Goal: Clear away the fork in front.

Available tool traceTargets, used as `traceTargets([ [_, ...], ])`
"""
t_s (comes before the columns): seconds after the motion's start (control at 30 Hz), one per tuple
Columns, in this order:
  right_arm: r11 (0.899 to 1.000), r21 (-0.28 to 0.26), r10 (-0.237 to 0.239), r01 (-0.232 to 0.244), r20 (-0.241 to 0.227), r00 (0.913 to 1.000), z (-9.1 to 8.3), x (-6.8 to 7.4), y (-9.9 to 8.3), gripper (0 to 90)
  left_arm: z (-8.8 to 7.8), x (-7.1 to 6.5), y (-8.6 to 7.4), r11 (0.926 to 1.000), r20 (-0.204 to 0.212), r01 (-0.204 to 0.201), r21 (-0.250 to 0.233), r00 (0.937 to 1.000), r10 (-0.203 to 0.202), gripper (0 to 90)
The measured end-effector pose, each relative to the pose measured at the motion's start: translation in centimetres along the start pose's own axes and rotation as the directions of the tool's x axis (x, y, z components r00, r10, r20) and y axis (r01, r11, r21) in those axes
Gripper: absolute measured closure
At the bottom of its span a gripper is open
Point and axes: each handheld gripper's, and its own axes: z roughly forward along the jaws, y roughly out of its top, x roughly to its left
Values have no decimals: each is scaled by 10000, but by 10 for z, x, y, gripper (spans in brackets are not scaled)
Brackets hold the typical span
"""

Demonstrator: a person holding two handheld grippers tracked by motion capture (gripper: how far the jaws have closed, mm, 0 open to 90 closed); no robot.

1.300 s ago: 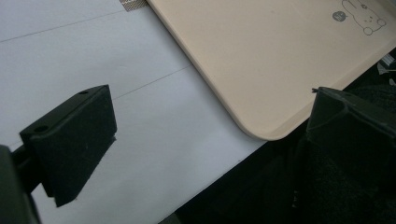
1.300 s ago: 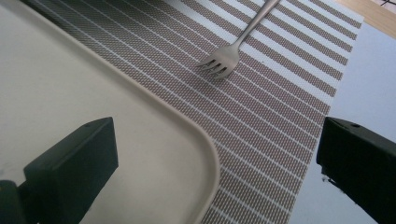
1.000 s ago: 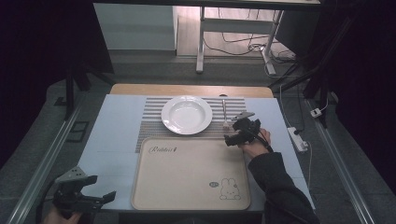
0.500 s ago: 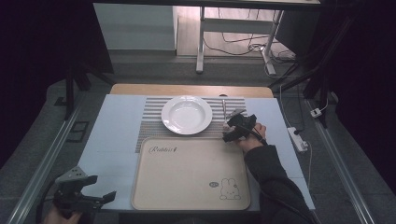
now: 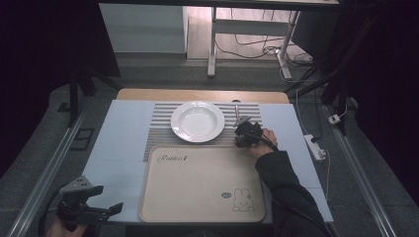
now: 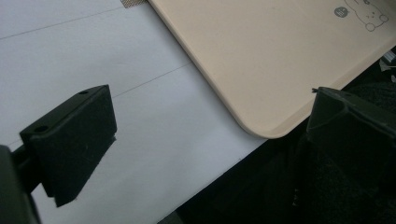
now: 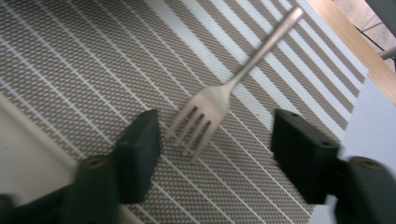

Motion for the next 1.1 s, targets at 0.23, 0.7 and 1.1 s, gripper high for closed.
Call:
traceTargets([
  [0.23, 9974, 194, -691, 694, -147, 9975, 3, 4, 5, 631, 0, 0, 0, 10000, 3, -5, 14, 10000, 5, 21],
  [0.7, 9967, 490, -667, 648, 384, 9970, -5, 3, 5, 892, 1, -1, 0, 9999, -34, -79, 68, 10000, 80, 23],
  [1.1, 9947, -814, 598, -636, -484, 9970, -31, -9, 1, 894, 0, 0, 0, 10000, 41, -34, 23, 10000, 34, 23],
])
